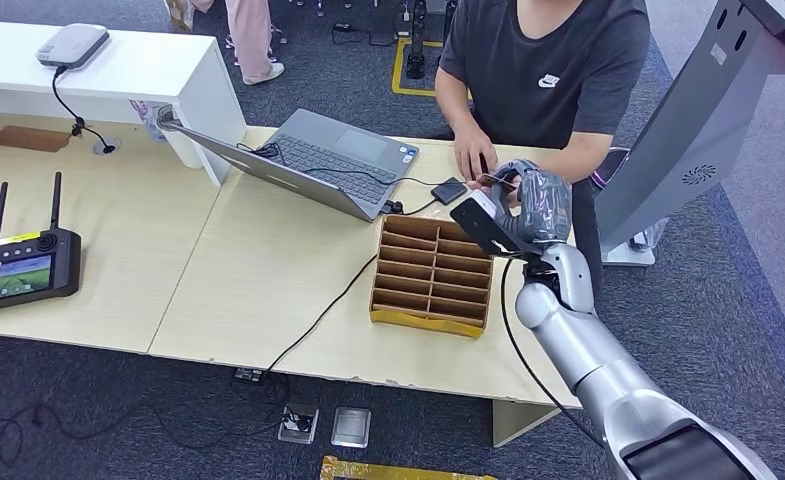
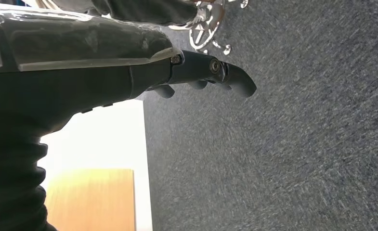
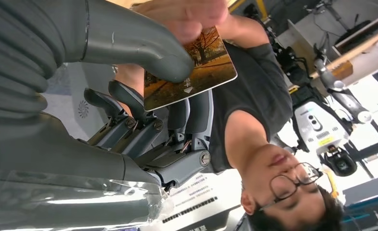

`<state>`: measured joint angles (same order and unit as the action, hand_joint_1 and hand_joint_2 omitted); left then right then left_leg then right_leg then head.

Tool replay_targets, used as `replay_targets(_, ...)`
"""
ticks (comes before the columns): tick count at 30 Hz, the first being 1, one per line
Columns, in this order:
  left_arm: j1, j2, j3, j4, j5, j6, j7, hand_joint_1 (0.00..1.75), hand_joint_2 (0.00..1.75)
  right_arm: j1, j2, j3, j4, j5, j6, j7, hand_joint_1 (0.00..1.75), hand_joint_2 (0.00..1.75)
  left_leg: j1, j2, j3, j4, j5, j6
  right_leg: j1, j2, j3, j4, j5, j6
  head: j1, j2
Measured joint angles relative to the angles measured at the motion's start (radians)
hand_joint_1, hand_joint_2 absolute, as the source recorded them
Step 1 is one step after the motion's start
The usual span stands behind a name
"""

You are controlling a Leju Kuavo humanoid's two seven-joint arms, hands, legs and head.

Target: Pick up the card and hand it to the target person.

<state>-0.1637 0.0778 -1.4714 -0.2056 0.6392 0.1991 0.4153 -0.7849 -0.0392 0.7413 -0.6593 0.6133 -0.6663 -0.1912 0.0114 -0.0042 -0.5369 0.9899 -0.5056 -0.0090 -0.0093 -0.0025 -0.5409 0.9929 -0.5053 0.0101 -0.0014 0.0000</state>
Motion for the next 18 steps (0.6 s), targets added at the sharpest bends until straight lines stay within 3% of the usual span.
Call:
replay_targets(2, 0.0, 0.0, 0.0, 0.0, 0.002, 0.0, 0.0, 0.0, 1.75, -0.008, 0.008, 0.0, 0.033, 0.001, -0.003, -0.002, 1.13, 1.75, 0.0, 0.0, 0.0, 0.0, 0.0, 0.0, 0.0, 0.0, 0.0, 0.0, 0.0, 0.0, 0.0, 0.0)
replay_targets(4, 0.0, 0.0, 0.0, 0.0, 0.005, 0.001, 0.0, 0.0, 1.75, -0.013, 0.016, 0.0, 0.058, 0.002, -0.01, -0.01, 0.4, 1.75, 0.0, 0.0, 0.0, 0.0, 0.0, 0.0, 0.0, 0.0, 0.0, 0.0, 0.0, 0.0, 0.0, 0.0)
replay_targets(6, 0.0, 0.0, 0.0, 0.0, 0.009, 0.001, 0.0, 0.0, 1.75, -0.014, 0.023, -0.004, 0.074, 0.012, -0.017, -0.028, 0.0, 1.75, 0.0, 0.0, 0.0, 0.0, 0.0, 0.0, 0.0, 0.0, 0.0, 0.0, 0.0, 0.0, 0.0, 0.0)
replay_targets(13, 0.001, 0.0, 0.0, 0.0, 0.023, 0.001, 0.002, 0.0, 1.75, 0.018, 0.056, -0.09, 0.052, 0.1, -0.026, -0.126, 0.0, 1.75, 0.0, 0.0, 0.0, 0.0, 0.0, 0.0, 0.0, 0.0, 0.0, 0.0, 0.0, 0.0, 0.0, 0.0)
replay_targets(18, 0.001, 0.0, 0.001, 0.0, 0.032, 0.001, 0.007, 0.0, 1.75, 0.081, 0.07, -0.13, -0.05, 0.043, -0.028, -0.137, 0.05, 1.75, 0.0, 0.0, 0.0, 0.0, 0.0, 0.0, 0.0, 0.0, 0.0, 0.0, 0.0, 0.0, 0.0, 0.0)
